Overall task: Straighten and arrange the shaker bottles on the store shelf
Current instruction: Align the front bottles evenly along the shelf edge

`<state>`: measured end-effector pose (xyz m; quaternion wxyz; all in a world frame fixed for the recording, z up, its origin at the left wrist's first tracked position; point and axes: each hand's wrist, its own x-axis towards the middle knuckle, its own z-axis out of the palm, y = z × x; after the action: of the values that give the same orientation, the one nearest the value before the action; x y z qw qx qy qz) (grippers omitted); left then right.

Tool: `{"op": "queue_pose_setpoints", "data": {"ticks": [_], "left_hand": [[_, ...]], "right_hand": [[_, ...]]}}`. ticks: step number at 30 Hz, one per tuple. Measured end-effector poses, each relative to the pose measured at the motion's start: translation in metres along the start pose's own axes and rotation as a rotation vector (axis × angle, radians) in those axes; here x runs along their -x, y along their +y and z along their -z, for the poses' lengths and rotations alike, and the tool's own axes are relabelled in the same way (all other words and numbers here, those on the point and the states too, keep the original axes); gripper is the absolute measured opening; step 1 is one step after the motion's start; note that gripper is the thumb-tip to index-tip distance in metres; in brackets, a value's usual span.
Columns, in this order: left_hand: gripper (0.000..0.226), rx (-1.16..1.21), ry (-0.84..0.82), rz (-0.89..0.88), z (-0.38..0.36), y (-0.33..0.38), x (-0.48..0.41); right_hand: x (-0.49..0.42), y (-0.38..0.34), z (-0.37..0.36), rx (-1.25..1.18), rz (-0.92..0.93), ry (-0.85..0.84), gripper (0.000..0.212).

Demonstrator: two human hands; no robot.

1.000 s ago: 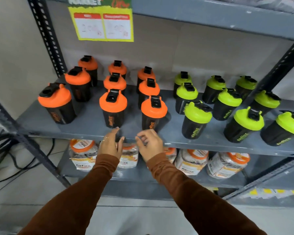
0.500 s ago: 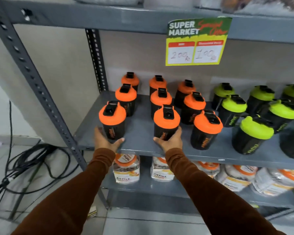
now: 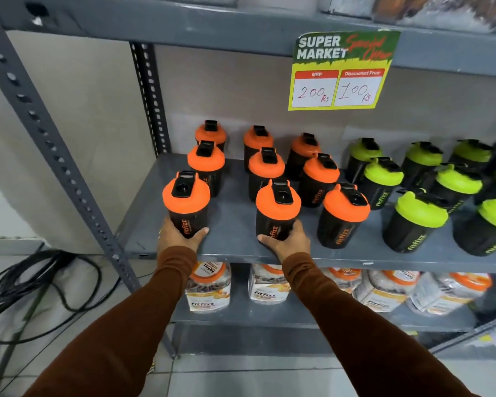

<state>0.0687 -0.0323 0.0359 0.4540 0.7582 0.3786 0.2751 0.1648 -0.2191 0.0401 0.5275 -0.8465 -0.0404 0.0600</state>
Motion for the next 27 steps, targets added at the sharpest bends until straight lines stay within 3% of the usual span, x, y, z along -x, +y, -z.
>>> {"op": "queue_pose_setpoints", "data": {"ticks": [27], "left_hand": [[0.074,-0.062,-0.047,0.033,0.010,0.000,0.012]], "right_hand": [[0.013,-0.006,0.006,0.042,0.013,-0.050,0.076]]}}
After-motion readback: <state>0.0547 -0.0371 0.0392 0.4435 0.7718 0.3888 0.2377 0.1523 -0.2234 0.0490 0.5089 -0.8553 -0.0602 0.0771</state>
